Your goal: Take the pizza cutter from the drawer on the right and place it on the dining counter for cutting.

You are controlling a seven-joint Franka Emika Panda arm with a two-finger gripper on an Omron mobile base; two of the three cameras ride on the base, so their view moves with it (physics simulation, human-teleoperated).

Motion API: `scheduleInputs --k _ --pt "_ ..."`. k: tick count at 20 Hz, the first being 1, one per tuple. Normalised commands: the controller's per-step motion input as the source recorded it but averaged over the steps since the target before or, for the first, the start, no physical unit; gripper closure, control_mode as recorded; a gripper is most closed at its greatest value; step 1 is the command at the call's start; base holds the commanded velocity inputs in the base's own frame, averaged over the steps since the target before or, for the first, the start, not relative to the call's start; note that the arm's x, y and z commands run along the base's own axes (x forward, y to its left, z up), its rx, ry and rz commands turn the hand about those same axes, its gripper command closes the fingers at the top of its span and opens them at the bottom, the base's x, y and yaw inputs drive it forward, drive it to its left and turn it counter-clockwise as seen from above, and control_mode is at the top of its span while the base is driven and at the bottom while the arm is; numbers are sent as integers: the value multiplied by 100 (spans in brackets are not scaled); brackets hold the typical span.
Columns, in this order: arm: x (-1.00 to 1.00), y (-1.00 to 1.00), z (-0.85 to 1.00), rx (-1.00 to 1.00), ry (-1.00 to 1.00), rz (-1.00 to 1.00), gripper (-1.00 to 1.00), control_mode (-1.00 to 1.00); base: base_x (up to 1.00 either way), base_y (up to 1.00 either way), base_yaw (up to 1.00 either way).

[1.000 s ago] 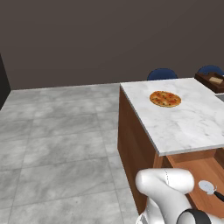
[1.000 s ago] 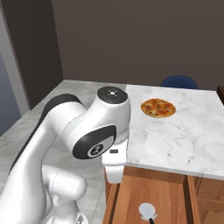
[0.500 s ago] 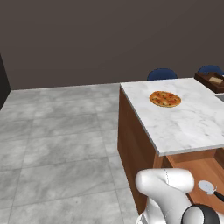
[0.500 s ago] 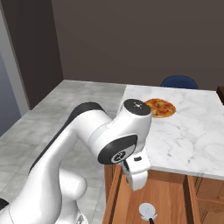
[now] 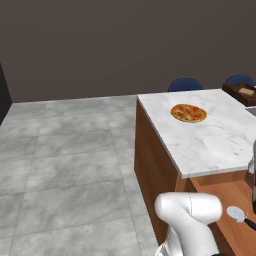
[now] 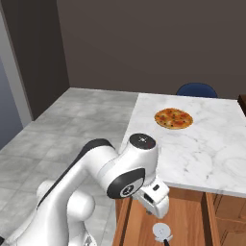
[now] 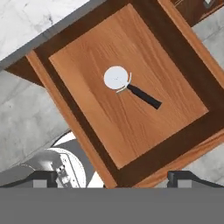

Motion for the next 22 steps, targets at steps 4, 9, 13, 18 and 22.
scheduleInputs --k 4,9,13,18,22 --pt "1 -24 -47 -6 -4 35 -100 -100 0 0 0" --pt "1 -29 -44 -1 -4 32 -100 -100 0 0 0" --pt "3 -1 -22 -13 3 24 -100 -100 0 0 0" --pt "2 0 -5 -15 19 15 -100 -100 0 0 0" --pt "0 -24 -14 -4 12 8 -100 -100 0 0 0"
